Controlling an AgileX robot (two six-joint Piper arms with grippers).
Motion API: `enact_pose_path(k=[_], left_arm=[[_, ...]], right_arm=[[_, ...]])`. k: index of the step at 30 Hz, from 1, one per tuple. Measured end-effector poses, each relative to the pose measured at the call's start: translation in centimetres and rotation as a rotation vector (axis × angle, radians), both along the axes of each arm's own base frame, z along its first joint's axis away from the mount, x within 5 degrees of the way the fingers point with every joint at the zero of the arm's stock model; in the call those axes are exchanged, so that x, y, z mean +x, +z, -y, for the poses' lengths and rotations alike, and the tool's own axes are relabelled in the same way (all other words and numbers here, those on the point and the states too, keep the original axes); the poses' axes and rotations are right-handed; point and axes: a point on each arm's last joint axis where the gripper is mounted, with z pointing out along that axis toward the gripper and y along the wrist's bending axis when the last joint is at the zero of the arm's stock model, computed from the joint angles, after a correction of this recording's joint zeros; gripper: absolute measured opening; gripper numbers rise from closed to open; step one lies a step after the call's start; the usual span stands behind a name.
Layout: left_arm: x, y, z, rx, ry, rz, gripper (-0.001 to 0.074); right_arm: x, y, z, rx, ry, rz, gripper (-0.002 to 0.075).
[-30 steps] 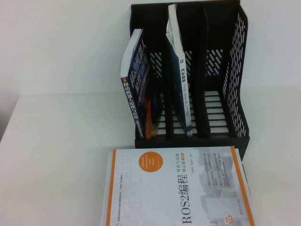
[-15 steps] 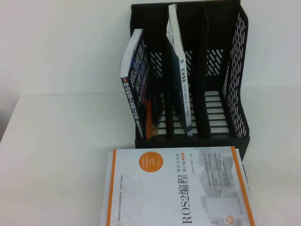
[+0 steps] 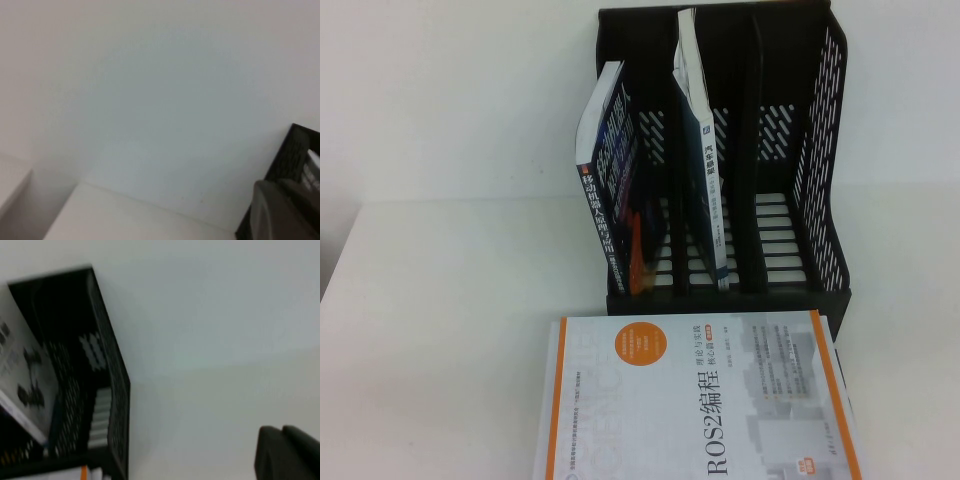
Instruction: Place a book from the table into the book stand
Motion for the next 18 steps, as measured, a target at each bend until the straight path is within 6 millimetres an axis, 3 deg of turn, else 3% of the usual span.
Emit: enact_pose_path(k=[6, 12, 18], left_arm=[[0.0, 0.3, 0.1, -0.085, -0.026, 0.013, -0.0002], [-0.1, 0.6, 0.1, -0.088, -0.026, 0.039, -0.0002], [1.0, -0.7, 0.3, -0.105, -0.044, -0.209, -0.0002]], right_arm=[[3.8, -1.9, -0.9, 0.132, 0.049, -0.342, -0.0002], [6.5, -4.8, -3.3, 0.219, 0.291, -0.639, -0.0002], [9.5, -7.0, -5.2, 0.342, 0.499, -0.756, -0.0002]])
